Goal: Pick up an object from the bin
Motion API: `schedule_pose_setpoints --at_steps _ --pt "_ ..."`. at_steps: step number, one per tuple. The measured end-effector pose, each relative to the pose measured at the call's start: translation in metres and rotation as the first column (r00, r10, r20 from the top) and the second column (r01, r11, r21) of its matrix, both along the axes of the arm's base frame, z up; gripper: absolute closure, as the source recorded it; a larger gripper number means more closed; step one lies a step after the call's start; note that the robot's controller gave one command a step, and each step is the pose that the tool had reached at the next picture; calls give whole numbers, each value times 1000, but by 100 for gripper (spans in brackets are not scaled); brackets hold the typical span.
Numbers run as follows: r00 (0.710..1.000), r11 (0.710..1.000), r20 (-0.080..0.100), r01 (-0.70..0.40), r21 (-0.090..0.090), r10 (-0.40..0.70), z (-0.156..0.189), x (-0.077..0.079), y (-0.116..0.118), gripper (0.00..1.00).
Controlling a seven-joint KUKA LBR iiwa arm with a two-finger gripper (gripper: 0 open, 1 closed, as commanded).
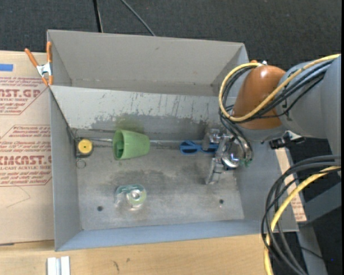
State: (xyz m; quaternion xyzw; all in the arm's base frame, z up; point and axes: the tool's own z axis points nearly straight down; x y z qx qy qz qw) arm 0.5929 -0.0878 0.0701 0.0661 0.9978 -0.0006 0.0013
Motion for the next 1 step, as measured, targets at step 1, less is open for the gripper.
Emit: schedule_pose_setpoints --at_steps 1 --pt "999 999 -1 -34 1 34 0 1 -2 0"
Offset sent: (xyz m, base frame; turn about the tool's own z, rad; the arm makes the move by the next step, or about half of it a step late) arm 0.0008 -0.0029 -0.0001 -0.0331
